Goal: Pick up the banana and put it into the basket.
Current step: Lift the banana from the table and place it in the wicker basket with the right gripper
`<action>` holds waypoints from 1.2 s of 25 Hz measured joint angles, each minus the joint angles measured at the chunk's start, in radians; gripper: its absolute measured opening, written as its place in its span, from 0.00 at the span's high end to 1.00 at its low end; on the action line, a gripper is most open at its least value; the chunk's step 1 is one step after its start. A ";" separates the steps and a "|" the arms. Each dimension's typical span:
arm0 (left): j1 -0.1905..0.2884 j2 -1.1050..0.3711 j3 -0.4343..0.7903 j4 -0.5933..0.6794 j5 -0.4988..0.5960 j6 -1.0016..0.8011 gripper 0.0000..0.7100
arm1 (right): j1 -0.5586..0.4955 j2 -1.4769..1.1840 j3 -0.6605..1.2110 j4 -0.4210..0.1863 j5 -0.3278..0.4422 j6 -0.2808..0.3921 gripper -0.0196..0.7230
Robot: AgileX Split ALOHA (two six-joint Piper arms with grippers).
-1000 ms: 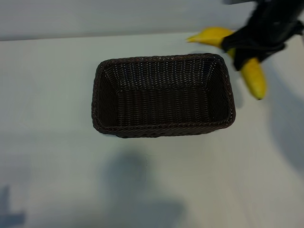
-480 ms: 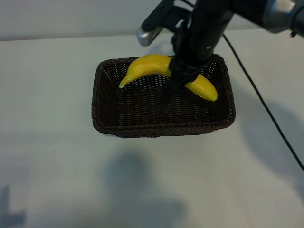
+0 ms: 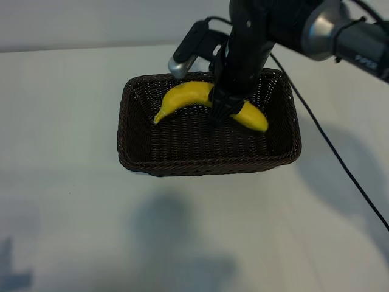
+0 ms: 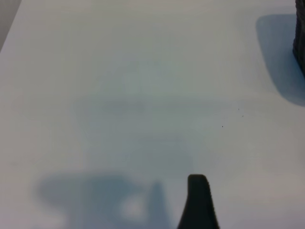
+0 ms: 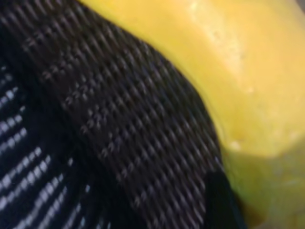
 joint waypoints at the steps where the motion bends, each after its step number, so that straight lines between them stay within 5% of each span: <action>1: 0.000 0.000 0.000 0.000 0.000 0.000 0.21 | 0.000 0.014 0.000 -0.001 -0.011 0.000 0.41; 19: 0.000 0.000 0.000 0.000 0.000 0.000 0.21 | 0.000 0.051 0.000 -0.007 -0.053 0.007 0.40; 25: 0.000 0.000 0.000 0.000 0.000 0.000 0.21 | 0.000 0.050 -0.001 -0.007 -0.047 0.034 0.18; 30: 0.000 0.000 0.000 0.000 0.000 0.000 0.21 | 0.000 0.032 -0.002 -0.007 -0.002 0.101 0.13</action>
